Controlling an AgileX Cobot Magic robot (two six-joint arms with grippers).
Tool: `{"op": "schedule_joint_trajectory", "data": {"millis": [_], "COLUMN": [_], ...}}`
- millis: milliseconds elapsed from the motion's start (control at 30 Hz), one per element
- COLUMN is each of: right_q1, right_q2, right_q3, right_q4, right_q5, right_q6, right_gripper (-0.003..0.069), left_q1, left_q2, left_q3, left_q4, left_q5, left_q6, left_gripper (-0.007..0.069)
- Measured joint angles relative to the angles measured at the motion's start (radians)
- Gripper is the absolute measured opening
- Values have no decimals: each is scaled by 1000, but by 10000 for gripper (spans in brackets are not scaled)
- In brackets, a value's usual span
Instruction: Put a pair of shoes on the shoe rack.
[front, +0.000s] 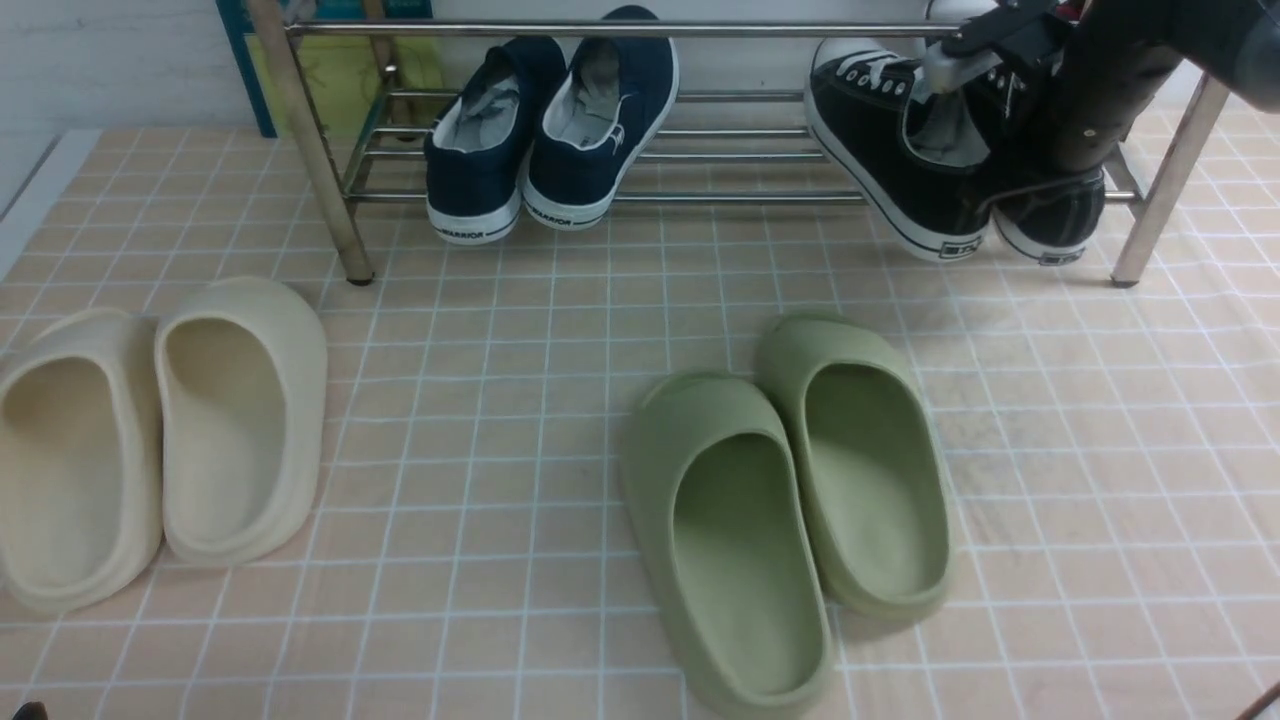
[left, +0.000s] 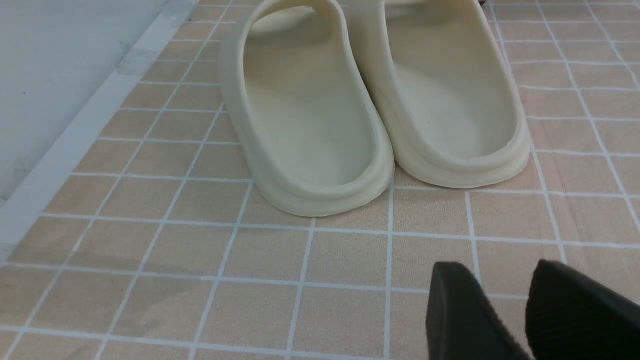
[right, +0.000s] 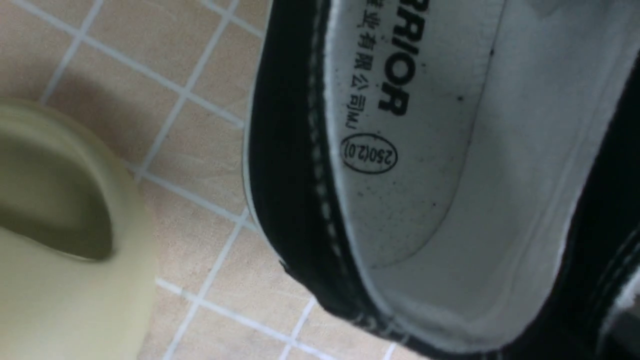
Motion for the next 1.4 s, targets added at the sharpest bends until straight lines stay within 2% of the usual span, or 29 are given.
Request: {"op": "schedule_joint_trajectory", "data": {"millis": [100, 200, 300, 400, 433, 467, 600, 700, 833, 867, 933, 967, 1000, 1033, 1267, 1400], "right_q1": [0, 0, 0, 0, 0, 0, 0, 0, 0, 0, 0, 0, 0, 0, 0, 0], "right_q2": [1, 0, -10, -59, -63, -90, -191, -301, -558, -570, -713, -773, -785, -895, -1294, -1451], "right_q3": [0, -2, -6, -11, -11, -11, 31, 113, 347, 358, 505, 569, 582, 693, 1016, 1128], "right_q4": [0, 0, -3, 0, 0, 1, 1, 20, 87, 87, 95, 95, 95, 98, 206, 257], "right_q5": [-9, -18, -17, 83, 98, 145, 183, 188, 191, 191, 193, 193, 193, 169, -106, -196], "right_q6": [-1, -4, -8, 0, 2, 20, 105, 157, 165, 163, 149, 147, 147, 146, 143, 141], "right_gripper": [30, 100, 225, 400, 408, 458, 485, 446, 278, 258, 127, 79, 70, 1, -20, -20], "left_q1": [0, 0, 0, 0, 0, 0, 0, 0, 0, 0, 0, 0, 0, 0, 0, 0], "left_q2": [0, 0, 0, 0, 0, 0, 0, 0, 0, 0, 0, 0, 0, 0, 0, 0], "left_q3": [0, 0, 0, 0, 0, 0, 0, 0, 0, 0, 0, 0, 0, 0, 0, 0], "left_q4": [0, 0, 0, 0, 0, 0, 0, 0, 0, 0, 0, 0, 0, 0, 0, 0], "left_q5": [0, 0, 0, 0, 0, 0, 0, 0, 0, 0, 0, 0, 0, 0, 0, 0], "left_q6": [0, 0, 0, 0, 0, 0, 0, 0, 0, 0, 0, 0, 0, 0, 0, 0], "left_gripper": [237, 237, 237, 237, 237, 237, 237, 237, 237, 237, 237, 237, 237, 237, 237, 238]}}
